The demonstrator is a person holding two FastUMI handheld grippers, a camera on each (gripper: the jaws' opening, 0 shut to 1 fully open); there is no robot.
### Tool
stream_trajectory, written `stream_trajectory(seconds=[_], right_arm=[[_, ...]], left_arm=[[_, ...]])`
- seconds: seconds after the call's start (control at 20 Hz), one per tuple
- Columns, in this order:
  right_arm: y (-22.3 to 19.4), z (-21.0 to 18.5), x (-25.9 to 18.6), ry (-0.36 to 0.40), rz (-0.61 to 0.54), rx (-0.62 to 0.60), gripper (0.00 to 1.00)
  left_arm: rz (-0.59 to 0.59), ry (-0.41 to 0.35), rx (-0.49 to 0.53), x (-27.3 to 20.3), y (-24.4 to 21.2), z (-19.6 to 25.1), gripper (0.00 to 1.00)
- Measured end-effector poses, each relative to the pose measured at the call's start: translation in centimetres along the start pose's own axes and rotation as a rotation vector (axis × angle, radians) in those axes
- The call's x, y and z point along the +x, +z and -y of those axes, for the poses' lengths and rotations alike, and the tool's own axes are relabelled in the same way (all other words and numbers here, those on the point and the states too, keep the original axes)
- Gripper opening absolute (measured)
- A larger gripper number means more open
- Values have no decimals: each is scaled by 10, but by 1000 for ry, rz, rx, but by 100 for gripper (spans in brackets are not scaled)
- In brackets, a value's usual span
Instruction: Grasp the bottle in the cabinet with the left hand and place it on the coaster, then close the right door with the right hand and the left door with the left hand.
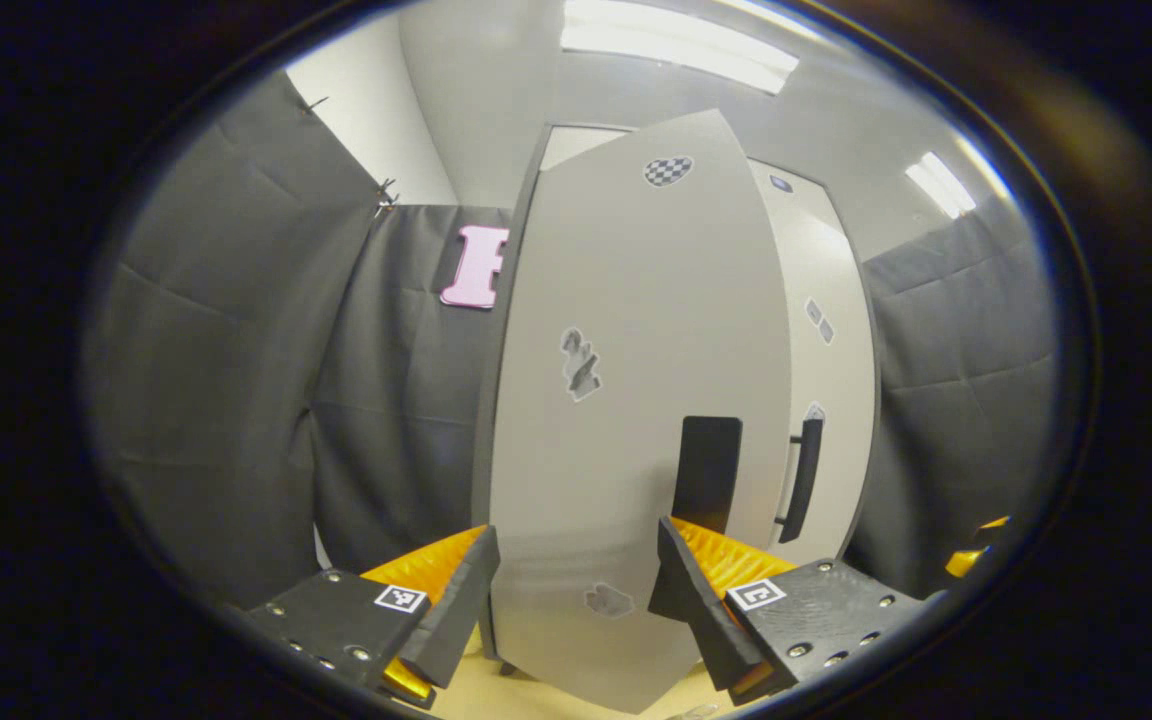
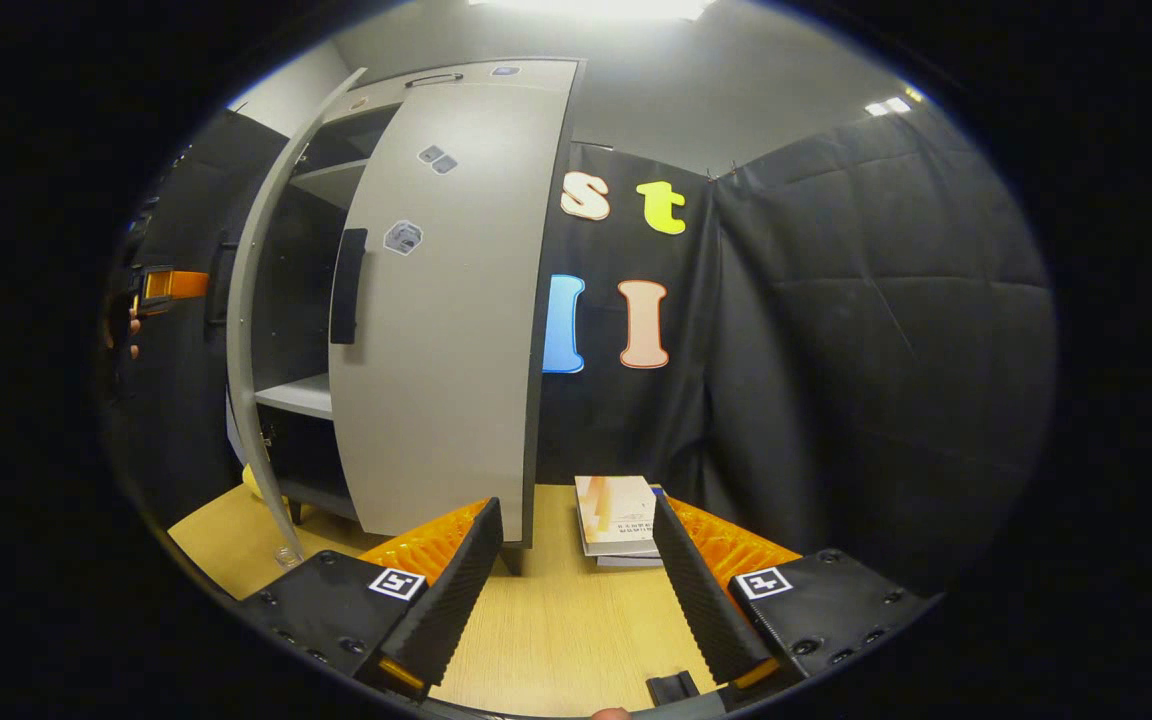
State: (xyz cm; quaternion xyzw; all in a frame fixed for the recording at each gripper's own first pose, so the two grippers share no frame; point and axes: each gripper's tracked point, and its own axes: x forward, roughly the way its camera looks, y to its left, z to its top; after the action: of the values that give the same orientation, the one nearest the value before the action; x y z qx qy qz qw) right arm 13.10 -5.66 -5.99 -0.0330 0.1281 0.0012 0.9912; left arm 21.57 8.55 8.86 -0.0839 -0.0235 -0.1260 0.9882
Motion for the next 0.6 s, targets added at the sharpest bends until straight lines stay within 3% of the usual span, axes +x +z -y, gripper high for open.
stream_trajectory(seconds=[0.3, 0.6], right_arm=[[1, 13, -13, 6, 11, 57, 94], [20, 12, -24, 73, 50, 91, 94]], left_arm=[[13, -3, 78, -6, 5, 8, 94], [19, 35, 110, -11, 12, 13, 94]])
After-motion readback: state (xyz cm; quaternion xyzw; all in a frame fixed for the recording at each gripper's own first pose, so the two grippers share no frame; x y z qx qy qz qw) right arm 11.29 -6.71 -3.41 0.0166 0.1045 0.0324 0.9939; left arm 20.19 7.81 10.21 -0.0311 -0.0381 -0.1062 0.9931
